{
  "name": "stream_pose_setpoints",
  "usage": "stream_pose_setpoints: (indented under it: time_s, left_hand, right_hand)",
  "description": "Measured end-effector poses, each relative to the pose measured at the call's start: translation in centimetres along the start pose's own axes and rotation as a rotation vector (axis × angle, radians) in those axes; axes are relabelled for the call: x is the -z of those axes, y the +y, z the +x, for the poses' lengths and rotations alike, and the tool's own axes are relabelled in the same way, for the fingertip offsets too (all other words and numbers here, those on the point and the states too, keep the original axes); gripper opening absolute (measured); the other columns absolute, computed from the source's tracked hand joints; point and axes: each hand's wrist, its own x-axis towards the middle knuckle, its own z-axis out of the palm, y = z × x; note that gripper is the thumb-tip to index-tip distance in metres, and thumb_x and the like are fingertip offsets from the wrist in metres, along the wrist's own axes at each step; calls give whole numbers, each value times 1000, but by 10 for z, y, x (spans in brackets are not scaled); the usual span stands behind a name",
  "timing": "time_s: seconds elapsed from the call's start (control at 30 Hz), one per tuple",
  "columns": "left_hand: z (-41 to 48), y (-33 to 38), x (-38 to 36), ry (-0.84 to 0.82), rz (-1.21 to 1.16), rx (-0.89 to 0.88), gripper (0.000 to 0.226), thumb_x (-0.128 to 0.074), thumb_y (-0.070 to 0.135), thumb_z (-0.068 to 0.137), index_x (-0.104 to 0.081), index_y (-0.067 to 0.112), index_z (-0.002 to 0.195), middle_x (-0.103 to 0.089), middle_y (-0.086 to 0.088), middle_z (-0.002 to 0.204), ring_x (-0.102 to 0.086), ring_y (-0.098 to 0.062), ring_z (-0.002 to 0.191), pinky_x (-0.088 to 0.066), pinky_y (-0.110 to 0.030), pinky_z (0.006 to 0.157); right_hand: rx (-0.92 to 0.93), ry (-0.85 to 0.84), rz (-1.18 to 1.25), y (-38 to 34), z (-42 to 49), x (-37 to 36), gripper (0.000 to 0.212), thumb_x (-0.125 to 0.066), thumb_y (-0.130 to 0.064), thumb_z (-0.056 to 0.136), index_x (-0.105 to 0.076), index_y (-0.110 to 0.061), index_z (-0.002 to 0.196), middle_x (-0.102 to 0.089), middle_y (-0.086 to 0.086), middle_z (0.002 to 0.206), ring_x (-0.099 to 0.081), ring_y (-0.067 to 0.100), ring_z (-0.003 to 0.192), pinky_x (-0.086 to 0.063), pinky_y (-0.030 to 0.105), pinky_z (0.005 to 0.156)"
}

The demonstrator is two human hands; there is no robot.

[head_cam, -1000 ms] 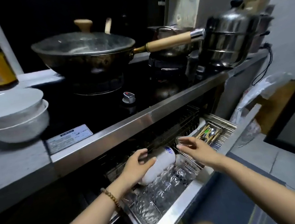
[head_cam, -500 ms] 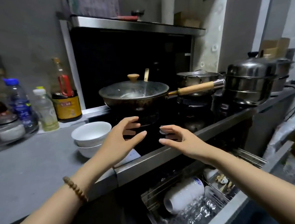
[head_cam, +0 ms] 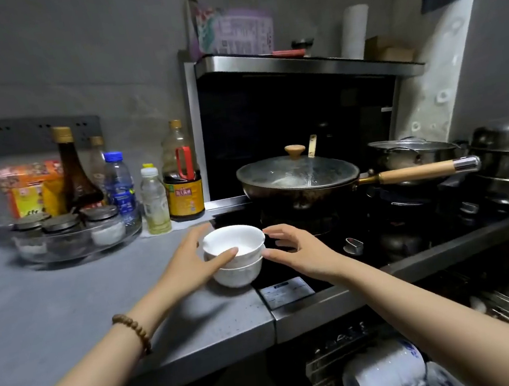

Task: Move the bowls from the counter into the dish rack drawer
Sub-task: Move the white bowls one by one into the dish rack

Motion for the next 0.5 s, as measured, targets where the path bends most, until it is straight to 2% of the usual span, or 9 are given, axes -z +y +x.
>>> stream_pose_setpoints:
  time_s: [0.13,0.27,0.33,0.4,0.47,0.5]
  left_hand:
    - [3,-11,-4,-57,-40,54,83,-74,40,74,-30,20,141,-38,-2,145,-38,-17,129,-32,-26,98]
    - [7,-13,-10,-89,-104,64,84,-76,37,72,-28,20,138,-39,10,124,-40,-9,115,-35,-21,87]
    - [9,-14,-13,-94,-118,74,95,-77,38,70,-19,17,143,-34,11,122,-36,-8,113,-35,-21,87]
    - [11,-16,-15,-74,-143,98,109,-79,40,67,-11,15,148,-35,9,131,-37,-11,121,-33,-22,92]
    - [11,-18,-17,-46,-155,114,104,-80,40,66,-18,15,145,-39,2,139,-38,-17,130,-34,-20,94]
    - [10,-19,-19,-33,-161,107,93,-81,38,66,-27,18,139,-43,2,134,-40,-18,128,-36,-15,89]
  right_hand:
    - [-19,-1,24,4,14,-10,49,-65,-36,84,-50,-24,129,-53,-2,135,-43,11,129,-35,29,107]
    - [-56,11,85,10,20,-15,65,-71,-36,79,-41,-24,135,-55,-2,134,-47,11,128,-38,35,109]
    - [-67,16,98,12,21,-16,73,-73,-34,77,-35,-25,139,-53,-3,136,-45,7,128,-35,31,108]
    - [-62,27,118,13,21,-17,76,-74,-32,77,-33,-23,140,-54,-5,135,-45,4,127,-33,26,106]
    - [-55,37,128,13,20,-19,76,-74,-31,77,-34,-20,140,-53,-6,135,-44,2,127,-33,19,101]
    - [-48,43,125,13,19,-19,73,-74,-30,77,-37,-19,139,-53,-8,134,-45,1,127,-34,13,97]
